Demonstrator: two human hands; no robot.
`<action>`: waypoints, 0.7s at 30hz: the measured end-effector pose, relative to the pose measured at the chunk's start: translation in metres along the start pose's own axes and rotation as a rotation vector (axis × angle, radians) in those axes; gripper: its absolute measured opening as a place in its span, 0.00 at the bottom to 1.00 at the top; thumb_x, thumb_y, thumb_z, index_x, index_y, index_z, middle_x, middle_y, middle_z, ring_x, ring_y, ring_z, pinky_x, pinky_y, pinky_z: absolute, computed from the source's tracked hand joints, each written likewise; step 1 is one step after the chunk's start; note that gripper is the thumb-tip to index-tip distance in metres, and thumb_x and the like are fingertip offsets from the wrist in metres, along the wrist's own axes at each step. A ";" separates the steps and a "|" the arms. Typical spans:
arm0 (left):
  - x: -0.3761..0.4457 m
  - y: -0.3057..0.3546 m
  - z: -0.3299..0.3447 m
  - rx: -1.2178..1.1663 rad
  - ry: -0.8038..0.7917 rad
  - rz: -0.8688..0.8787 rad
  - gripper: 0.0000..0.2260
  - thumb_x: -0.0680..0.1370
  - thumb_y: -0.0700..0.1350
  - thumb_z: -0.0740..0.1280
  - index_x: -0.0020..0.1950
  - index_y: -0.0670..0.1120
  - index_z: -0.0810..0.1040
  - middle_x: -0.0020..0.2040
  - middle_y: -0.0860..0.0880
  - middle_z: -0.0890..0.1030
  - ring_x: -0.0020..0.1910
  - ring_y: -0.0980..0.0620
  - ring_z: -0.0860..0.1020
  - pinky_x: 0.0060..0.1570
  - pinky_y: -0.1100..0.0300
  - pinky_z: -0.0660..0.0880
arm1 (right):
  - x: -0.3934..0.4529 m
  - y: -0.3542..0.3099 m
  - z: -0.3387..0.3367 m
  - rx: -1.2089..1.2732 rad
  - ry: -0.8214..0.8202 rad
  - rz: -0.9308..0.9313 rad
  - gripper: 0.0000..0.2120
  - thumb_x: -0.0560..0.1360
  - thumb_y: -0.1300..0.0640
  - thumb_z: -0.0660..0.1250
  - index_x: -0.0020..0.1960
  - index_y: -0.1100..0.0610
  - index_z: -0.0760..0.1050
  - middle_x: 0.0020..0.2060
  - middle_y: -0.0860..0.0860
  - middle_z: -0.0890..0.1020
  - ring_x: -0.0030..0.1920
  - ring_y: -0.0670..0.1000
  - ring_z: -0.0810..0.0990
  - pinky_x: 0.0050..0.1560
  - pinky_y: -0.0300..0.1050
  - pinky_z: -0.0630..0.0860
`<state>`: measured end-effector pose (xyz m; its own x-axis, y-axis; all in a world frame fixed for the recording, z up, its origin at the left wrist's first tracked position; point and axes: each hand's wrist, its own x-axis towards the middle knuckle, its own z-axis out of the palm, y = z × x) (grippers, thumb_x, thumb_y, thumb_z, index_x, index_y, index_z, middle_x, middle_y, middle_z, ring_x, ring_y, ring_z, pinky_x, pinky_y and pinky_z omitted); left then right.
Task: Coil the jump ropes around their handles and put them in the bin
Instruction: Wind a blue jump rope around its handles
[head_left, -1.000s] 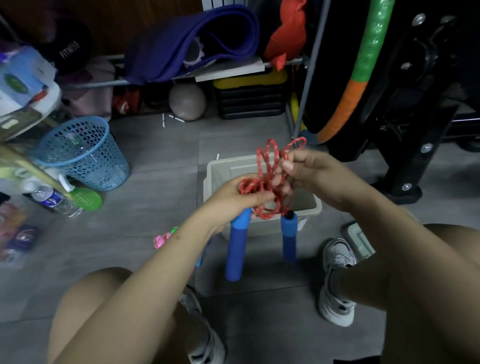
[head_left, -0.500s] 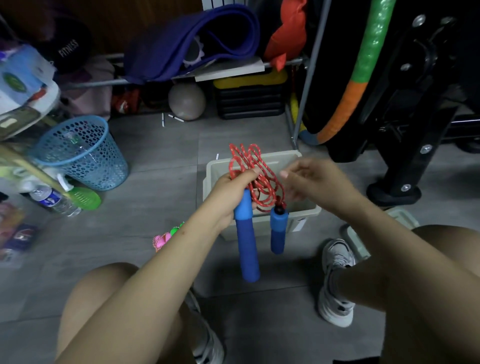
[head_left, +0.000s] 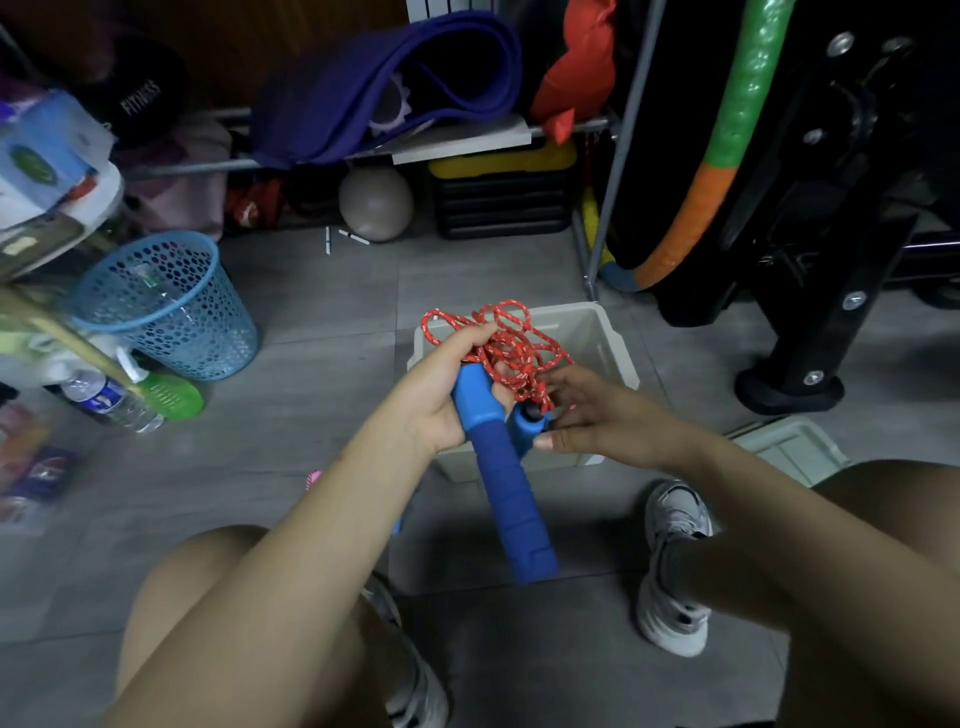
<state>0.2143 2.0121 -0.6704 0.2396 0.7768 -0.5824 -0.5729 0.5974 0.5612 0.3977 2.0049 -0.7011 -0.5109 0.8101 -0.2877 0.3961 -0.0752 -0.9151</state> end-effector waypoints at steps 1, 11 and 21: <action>-0.001 -0.001 0.001 0.015 -0.005 -0.017 0.09 0.77 0.44 0.66 0.38 0.42 0.73 0.28 0.49 0.73 0.23 0.57 0.73 0.20 0.66 0.70 | 0.001 0.000 0.003 -0.025 -0.016 -0.005 0.26 0.66 0.54 0.77 0.60 0.50 0.71 0.56 0.54 0.79 0.51 0.57 0.82 0.58 0.56 0.77; 0.013 -0.011 -0.011 0.420 0.225 0.087 0.07 0.76 0.47 0.69 0.43 0.44 0.76 0.31 0.49 0.78 0.25 0.56 0.76 0.23 0.64 0.72 | -0.005 -0.005 0.002 -0.002 -0.058 0.055 0.13 0.76 0.57 0.66 0.60 0.49 0.72 0.51 0.45 0.80 0.49 0.43 0.79 0.46 0.38 0.78; 0.007 -0.018 -0.006 0.348 -0.048 0.129 0.09 0.75 0.28 0.59 0.48 0.40 0.72 0.41 0.43 0.78 0.41 0.49 0.78 0.47 0.53 0.77 | -0.008 -0.011 0.014 0.332 0.216 0.126 0.07 0.78 0.50 0.63 0.50 0.51 0.78 0.49 0.52 0.81 0.47 0.48 0.79 0.52 0.46 0.76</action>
<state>0.2221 2.0056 -0.6881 0.2241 0.8536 -0.4702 -0.3018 0.5196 0.7994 0.3868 1.9907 -0.6927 -0.2886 0.8832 -0.3697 0.1595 -0.3364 -0.9281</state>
